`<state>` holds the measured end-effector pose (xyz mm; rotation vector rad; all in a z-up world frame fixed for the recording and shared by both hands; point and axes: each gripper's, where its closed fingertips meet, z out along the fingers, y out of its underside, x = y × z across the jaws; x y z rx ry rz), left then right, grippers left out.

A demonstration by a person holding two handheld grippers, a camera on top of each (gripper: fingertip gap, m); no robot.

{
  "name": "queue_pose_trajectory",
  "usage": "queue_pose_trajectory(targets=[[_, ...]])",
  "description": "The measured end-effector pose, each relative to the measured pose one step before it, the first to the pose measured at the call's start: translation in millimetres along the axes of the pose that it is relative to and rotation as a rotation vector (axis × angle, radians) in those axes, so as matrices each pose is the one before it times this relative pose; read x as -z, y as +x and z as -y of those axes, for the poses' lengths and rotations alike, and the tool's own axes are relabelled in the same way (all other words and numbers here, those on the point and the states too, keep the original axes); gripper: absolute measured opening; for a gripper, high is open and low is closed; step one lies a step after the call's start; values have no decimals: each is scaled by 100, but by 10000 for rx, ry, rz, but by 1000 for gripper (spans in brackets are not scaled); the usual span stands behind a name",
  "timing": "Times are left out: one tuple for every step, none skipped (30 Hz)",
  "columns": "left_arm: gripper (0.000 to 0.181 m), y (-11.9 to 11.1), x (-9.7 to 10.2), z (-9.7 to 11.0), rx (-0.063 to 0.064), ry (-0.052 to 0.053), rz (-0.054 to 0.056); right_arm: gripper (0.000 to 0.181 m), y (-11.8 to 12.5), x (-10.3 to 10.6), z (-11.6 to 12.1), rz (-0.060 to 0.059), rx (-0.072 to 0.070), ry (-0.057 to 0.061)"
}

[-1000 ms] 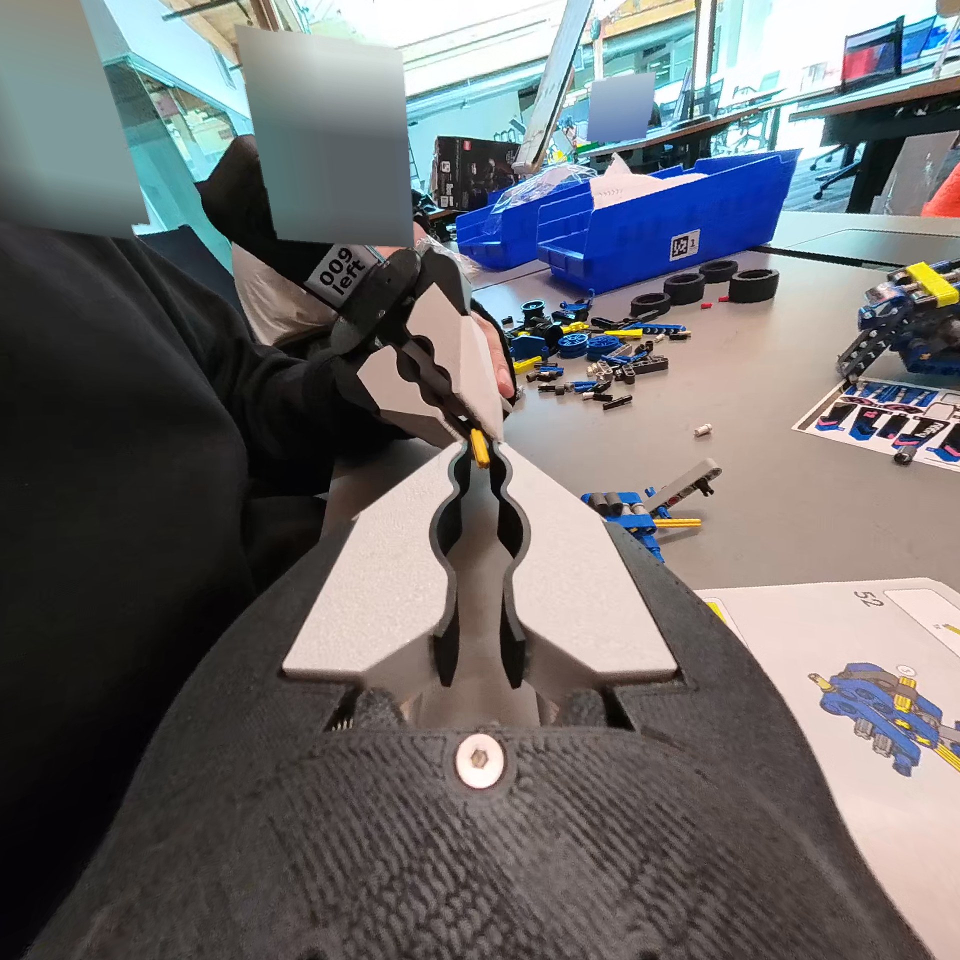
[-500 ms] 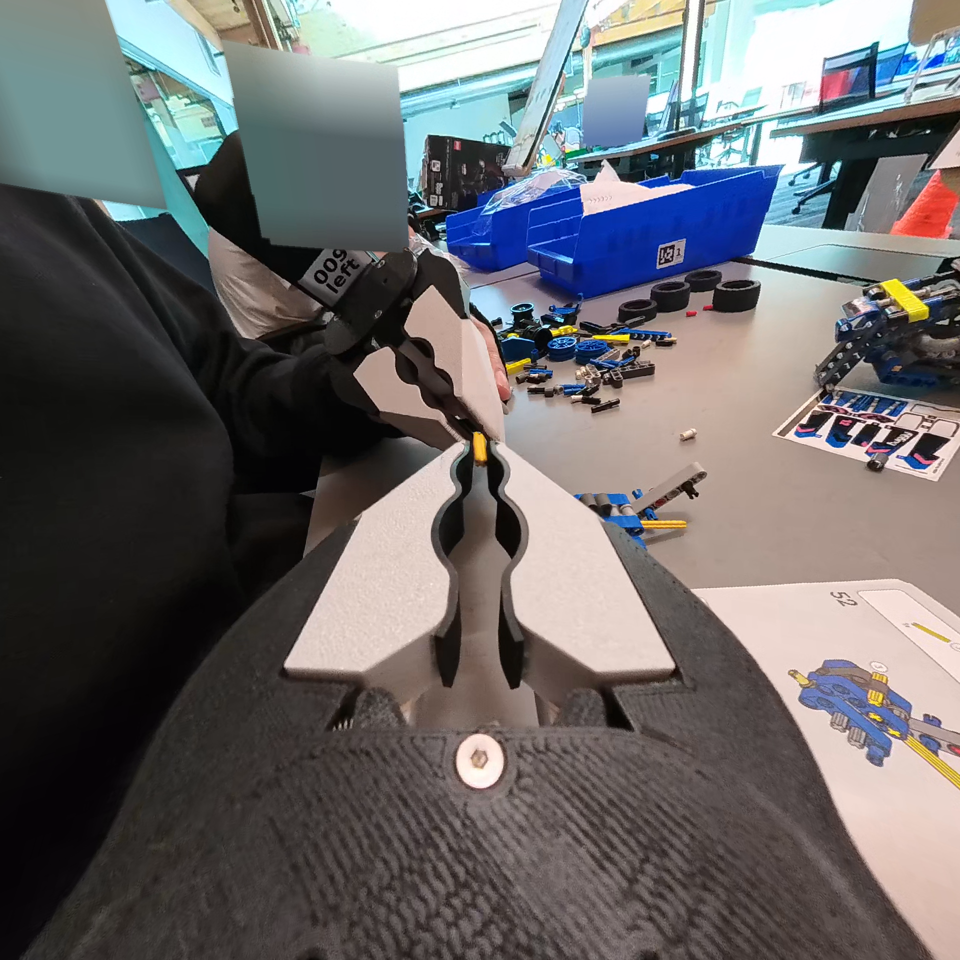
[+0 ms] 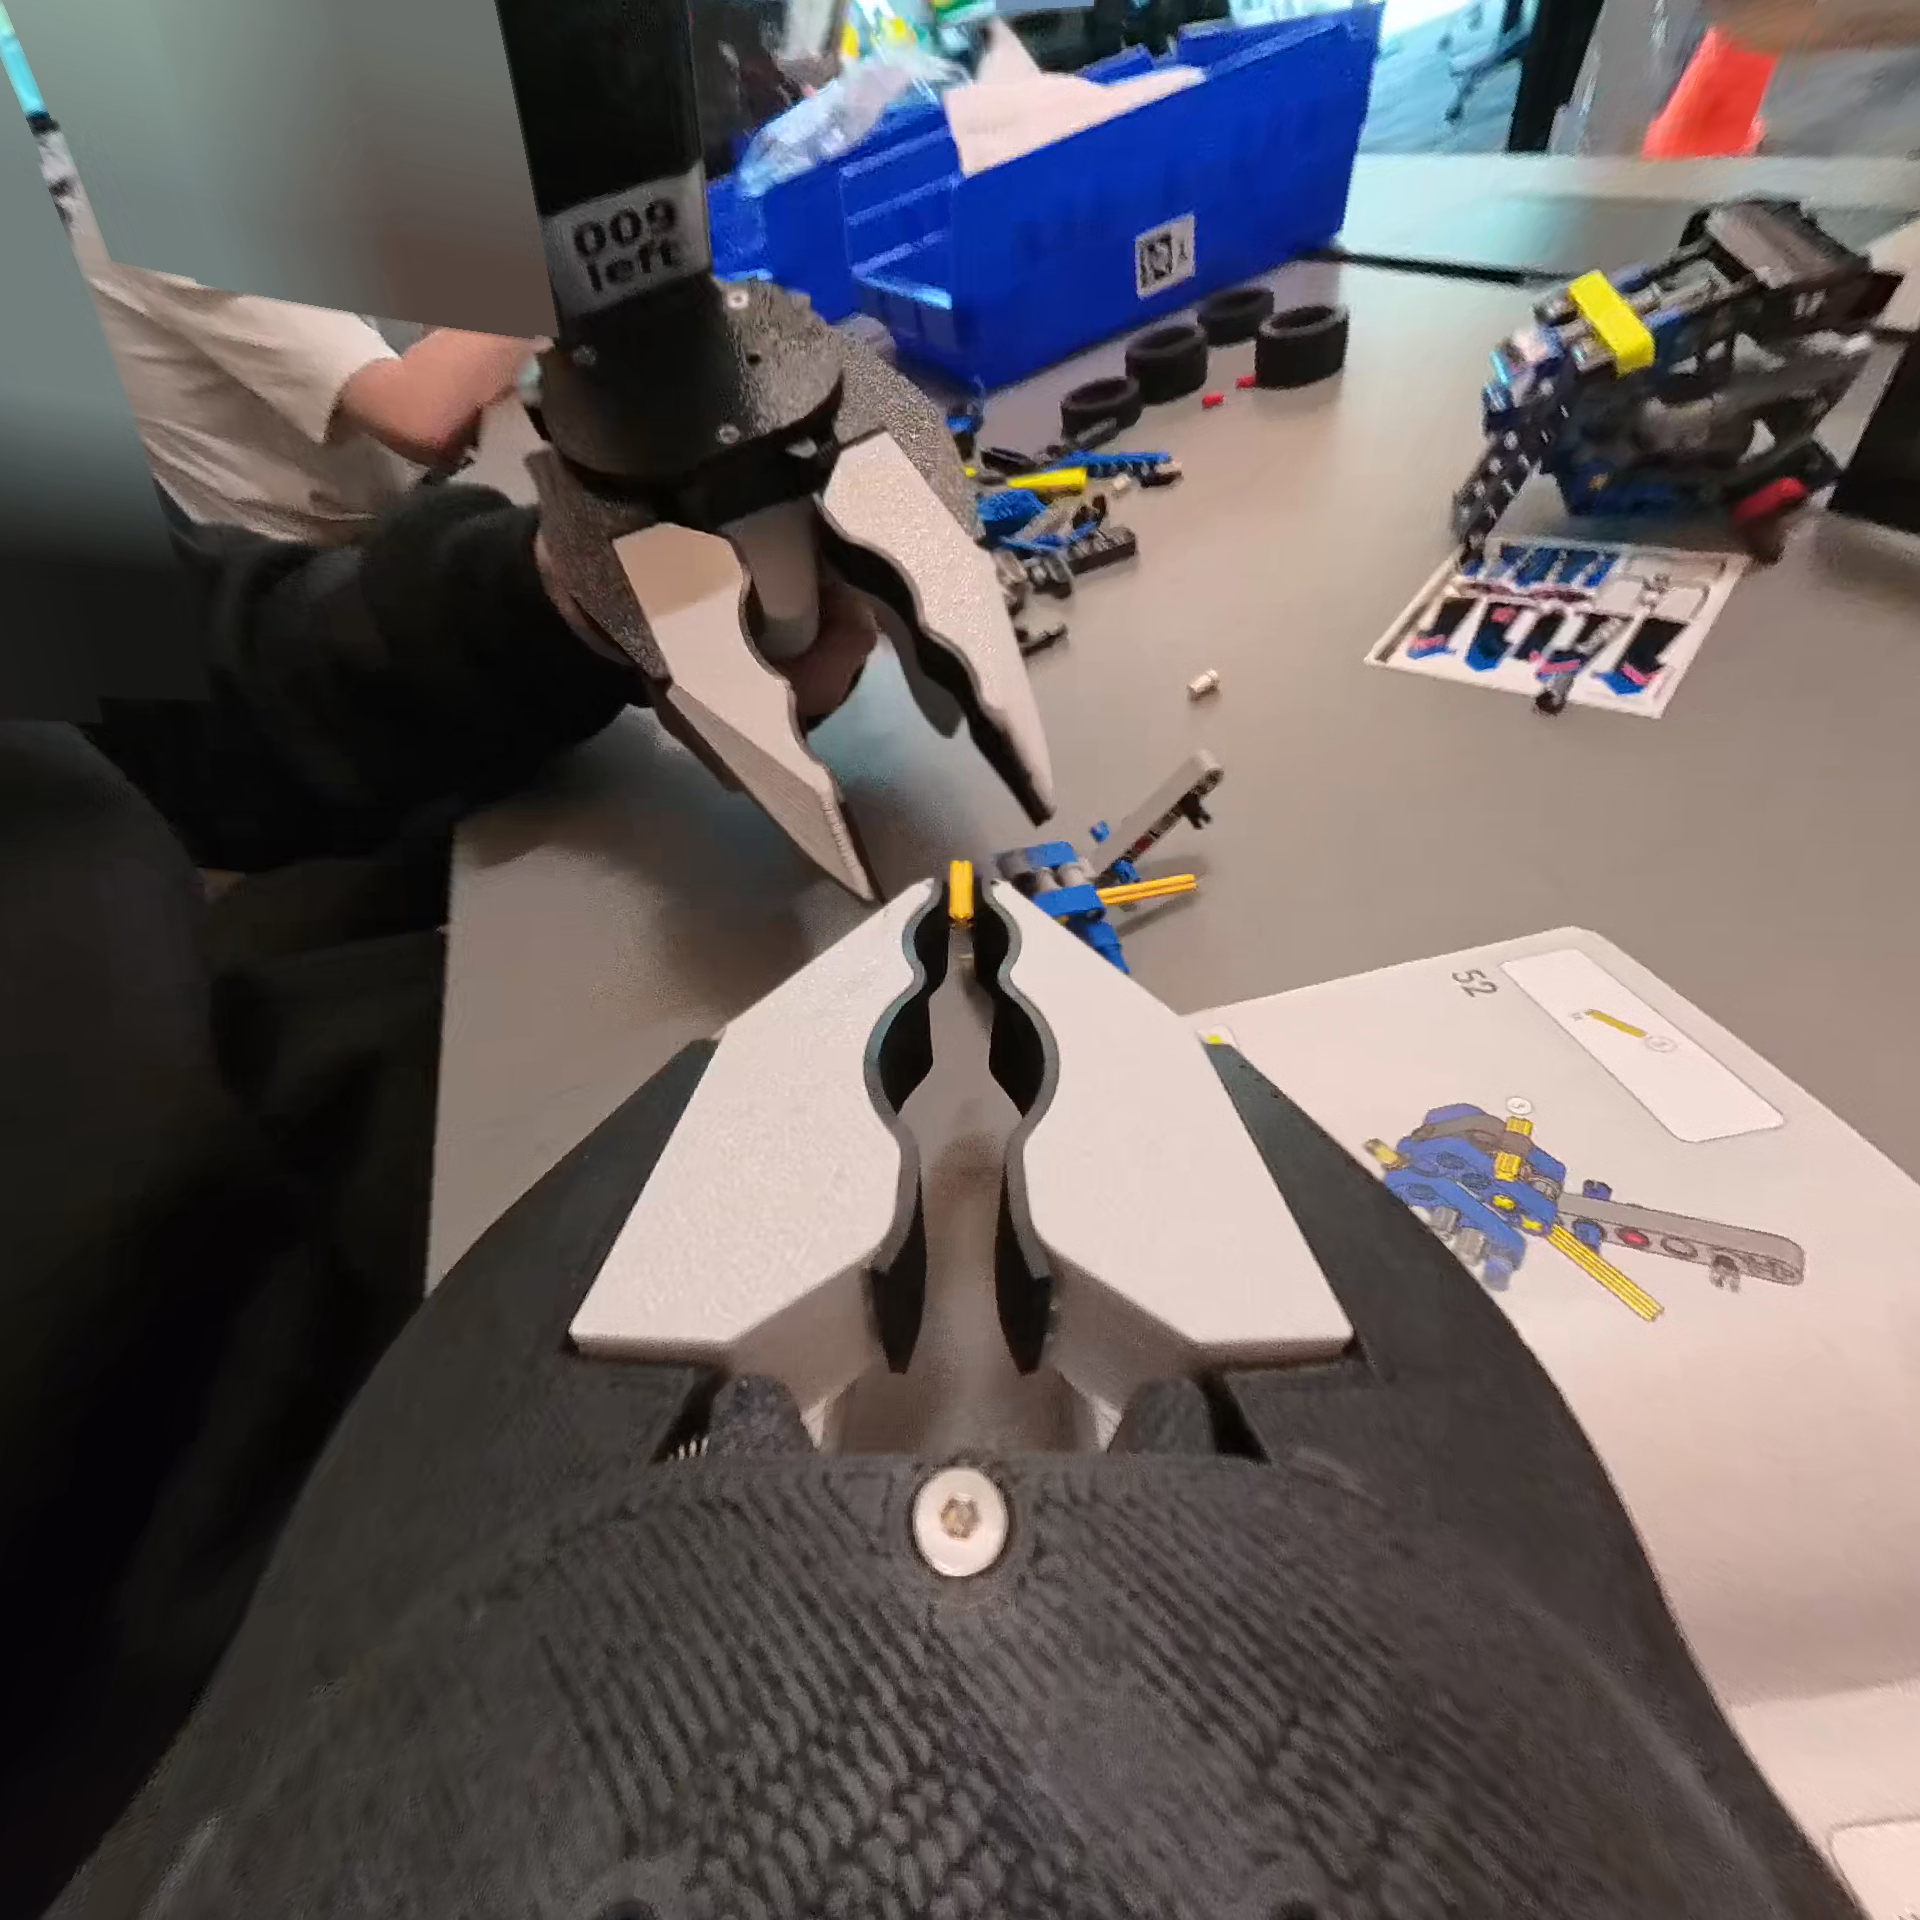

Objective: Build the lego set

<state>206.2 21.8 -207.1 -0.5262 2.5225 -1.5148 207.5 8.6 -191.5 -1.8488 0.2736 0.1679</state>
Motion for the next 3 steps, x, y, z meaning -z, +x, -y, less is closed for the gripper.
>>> queue_pose_trajectory(targets=[[36, -253, -274, -351, 295, -229, -265, 3, 341, -267, -149, -143, -90, -164], [33, -334, -186, -246, 110, -161, -116, 3, 181, -217, -79, -40, -73, -109], [31, -319, -151, -268, 3, -167, -63, 3, 162, -158, -74, -15, -112, -83]])
